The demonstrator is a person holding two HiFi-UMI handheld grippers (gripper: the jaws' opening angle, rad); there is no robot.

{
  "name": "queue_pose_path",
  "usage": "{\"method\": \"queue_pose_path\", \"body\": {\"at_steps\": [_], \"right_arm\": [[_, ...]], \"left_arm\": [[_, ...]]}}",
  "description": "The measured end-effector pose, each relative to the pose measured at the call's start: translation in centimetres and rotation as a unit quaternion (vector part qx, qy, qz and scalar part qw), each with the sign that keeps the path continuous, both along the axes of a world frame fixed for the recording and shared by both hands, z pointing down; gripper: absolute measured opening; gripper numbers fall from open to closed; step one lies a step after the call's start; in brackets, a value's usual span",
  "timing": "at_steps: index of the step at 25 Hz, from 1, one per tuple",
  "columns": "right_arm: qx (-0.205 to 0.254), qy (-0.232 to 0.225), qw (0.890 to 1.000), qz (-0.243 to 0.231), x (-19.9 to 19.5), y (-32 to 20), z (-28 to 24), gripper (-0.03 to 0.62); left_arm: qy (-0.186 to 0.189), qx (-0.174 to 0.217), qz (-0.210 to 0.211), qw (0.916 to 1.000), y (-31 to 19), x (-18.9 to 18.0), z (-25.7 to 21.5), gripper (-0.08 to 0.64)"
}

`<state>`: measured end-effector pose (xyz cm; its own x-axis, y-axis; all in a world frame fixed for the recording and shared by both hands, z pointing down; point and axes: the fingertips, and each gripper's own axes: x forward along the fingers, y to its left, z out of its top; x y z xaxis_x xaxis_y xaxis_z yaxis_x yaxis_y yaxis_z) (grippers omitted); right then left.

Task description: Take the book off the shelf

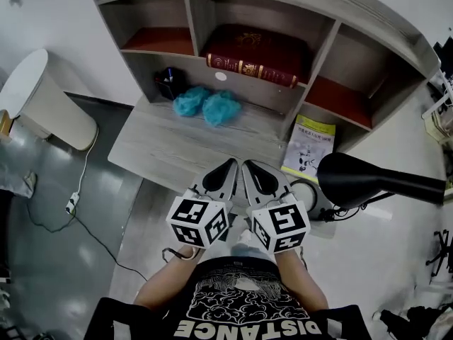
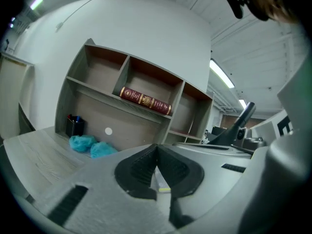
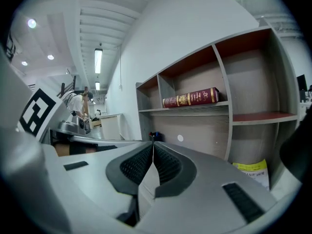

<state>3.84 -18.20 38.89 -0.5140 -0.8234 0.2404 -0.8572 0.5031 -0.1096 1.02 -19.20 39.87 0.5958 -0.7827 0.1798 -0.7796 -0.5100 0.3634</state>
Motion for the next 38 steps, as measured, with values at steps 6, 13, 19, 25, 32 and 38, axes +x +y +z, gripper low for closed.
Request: {"method": "queue_pose_path", "body": {"at_steps": [6,13,19,25,32,38], "right_arm": [[0.010,-0.018,1.000,-0.009,2.0,-2.4,-1.1,0.017],[0.022,-0.023,0.999,-0.001,3.3,-4.6,-2.3,0.017],[0.026,-0.019,0.999,0.026,3.2,-6.0,-2.8,0.017],[0.031,-0.010,0.997,0.066,2.1,-7.7,-3.3,0.017],[0.033,-0.003,0.994,0.105,0.8,-9.3,-3.3,0.017],[0.034,0.001,0.991,0.129,-0.2,-10.6,-3.1,0.017]], "left_arm": [[0.101,-0.044,-0.003,0.9939,-3.7,1.8,-1.1,0.009],[0.222,-0.087,-0.004,0.9710,-7.5,2.2,-3.0,0.009],[0.311,-0.125,0.031,0.9417,-10.7,2.6,-4.6,0.009],[0.356,-0.149,0.052,0.9210,-13.8,1.5,-5.5,0.011],[0.413,-0.189,0.088,0.8866,-16.7,0.8,-6.5,0.125],[0.449,-0.225,0.106,0.8580,-19.4,0.1,-6.5,0.241]]}}
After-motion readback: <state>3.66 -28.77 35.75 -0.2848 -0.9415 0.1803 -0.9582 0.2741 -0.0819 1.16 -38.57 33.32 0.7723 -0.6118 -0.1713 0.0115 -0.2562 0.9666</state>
